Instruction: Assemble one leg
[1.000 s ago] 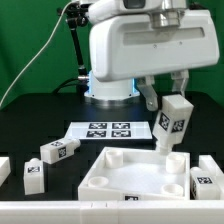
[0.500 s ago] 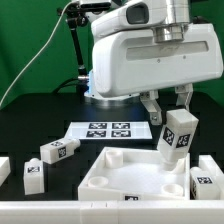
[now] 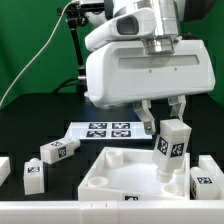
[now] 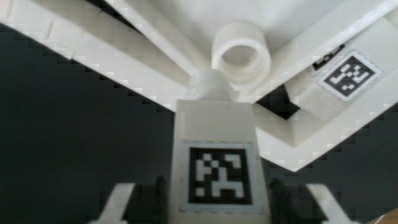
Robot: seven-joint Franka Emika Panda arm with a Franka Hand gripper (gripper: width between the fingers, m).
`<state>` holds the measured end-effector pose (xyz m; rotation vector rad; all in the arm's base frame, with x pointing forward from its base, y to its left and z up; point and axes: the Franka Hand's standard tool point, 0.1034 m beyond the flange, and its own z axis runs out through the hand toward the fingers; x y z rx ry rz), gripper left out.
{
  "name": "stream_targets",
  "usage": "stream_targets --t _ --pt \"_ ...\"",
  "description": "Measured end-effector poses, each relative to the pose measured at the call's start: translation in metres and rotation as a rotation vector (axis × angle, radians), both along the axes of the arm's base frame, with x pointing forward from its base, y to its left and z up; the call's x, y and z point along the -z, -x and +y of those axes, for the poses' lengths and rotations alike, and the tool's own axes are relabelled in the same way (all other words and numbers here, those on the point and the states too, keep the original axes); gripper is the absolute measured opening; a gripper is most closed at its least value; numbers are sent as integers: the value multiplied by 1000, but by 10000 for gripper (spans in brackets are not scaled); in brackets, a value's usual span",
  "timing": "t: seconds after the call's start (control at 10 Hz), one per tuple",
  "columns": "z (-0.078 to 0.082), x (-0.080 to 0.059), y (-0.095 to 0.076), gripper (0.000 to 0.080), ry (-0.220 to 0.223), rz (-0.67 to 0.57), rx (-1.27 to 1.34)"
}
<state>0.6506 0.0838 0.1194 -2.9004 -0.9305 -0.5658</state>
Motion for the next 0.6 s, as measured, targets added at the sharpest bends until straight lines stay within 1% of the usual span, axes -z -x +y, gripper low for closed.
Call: stream_targets --t 0.6 --pt "6 17 8 275 -3 25 -7"
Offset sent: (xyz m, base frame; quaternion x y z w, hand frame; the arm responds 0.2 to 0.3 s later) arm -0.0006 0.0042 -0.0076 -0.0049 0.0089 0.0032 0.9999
